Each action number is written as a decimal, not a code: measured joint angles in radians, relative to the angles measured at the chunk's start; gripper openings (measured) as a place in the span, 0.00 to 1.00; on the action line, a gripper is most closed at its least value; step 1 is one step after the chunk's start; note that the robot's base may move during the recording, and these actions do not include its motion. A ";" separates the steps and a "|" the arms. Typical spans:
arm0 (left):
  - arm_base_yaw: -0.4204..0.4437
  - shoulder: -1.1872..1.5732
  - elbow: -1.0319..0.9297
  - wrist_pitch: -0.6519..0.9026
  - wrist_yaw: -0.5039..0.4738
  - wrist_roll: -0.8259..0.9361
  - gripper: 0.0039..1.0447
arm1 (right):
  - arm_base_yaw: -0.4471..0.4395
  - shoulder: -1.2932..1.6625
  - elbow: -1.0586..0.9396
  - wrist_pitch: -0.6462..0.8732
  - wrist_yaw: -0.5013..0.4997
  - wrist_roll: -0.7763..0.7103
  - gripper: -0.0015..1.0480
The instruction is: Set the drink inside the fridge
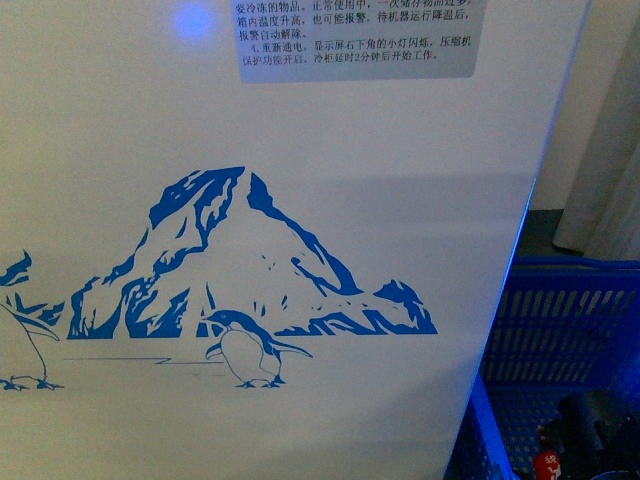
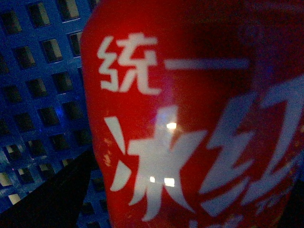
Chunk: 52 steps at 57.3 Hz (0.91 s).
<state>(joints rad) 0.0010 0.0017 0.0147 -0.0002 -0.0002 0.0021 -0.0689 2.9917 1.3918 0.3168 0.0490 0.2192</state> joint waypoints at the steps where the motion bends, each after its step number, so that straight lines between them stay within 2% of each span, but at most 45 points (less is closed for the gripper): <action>1: 0.000 0.000 0.000 0.000 0.000 0.000 0.92 | 0.001 0.000 0.002 -0.002 0.001 0.000 0.93; 14: 0.000 0.000 0.000 0.000 0.000 0.000 0.92 | 0.007 0.007 0.009 0.002 -0.005 -0.002 0.92; 26: 0.000 0.000 0.000 0.000 0.000 0.000 0.92 | -0.011 -0.006 -0.014 0.023 0.006 -0.013 0.64; 31: 0.000 0.000 0.000 0.000 0.000 0.000 0.92 | -0.032 -0.038 -0.054 0.046 -0.010 -0.023 0.50; 37: 0.000 0.000 0.000 0.000 0.000 0.000 0.92 | -0.050 -0.096 -0.129 0.071 -0.018 -0.032 0.39; 52: 0.000 0.000 0.000 0.000 0.000 0.000 0.92 | -0.062 -0.369 -0.325 0.127 -0.043 -0.069 0.35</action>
<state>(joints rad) 0.0010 0.0017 0.0147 -0.0002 -0.0002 0.0021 -0.1310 2.6225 1.0672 0.4442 0.0059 0.1505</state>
